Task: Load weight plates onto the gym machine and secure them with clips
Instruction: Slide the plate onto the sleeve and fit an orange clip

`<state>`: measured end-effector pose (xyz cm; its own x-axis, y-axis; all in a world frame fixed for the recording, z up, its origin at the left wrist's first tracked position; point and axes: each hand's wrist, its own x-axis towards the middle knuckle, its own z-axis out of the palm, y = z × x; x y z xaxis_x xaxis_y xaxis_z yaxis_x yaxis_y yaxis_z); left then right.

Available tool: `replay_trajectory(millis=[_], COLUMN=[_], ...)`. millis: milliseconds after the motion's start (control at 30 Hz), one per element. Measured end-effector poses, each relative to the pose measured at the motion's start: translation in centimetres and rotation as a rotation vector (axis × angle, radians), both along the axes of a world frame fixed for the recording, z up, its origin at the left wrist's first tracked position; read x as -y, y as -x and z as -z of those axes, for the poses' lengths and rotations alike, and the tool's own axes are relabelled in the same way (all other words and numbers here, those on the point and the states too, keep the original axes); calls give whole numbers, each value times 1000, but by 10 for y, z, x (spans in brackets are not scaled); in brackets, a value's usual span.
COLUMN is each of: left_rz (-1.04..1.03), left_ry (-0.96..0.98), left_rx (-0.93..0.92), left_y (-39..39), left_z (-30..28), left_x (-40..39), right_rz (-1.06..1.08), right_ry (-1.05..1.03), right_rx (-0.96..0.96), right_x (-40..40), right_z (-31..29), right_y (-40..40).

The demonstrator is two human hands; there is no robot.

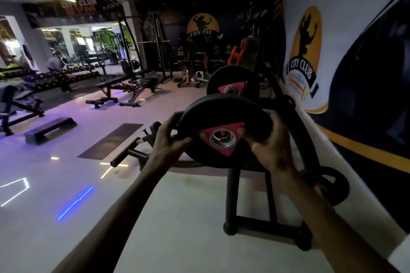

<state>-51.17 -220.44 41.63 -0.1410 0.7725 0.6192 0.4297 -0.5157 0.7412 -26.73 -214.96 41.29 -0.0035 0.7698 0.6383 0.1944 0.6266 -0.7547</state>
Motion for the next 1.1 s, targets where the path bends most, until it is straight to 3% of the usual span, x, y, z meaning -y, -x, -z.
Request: replay_trajectory(millis=[300,467,767,1100], left_rz=[74,59,-147,-132], left_ry=[58,67,21,-3], left_rx=[56,-34,-217,-265], left_y=[19,25,22,17], left_z=[-2,-11,-21,-21], left_x=[-61,-111,-214,-299], right_rz=[73,96,212,214], right_ry=[62,37,-22,37], right_rx=[44,78,274,367], right_x=[-53,-99,-190,-275], right_z=[-2,-7,-16,-26], right_y=[15,18,32,40])
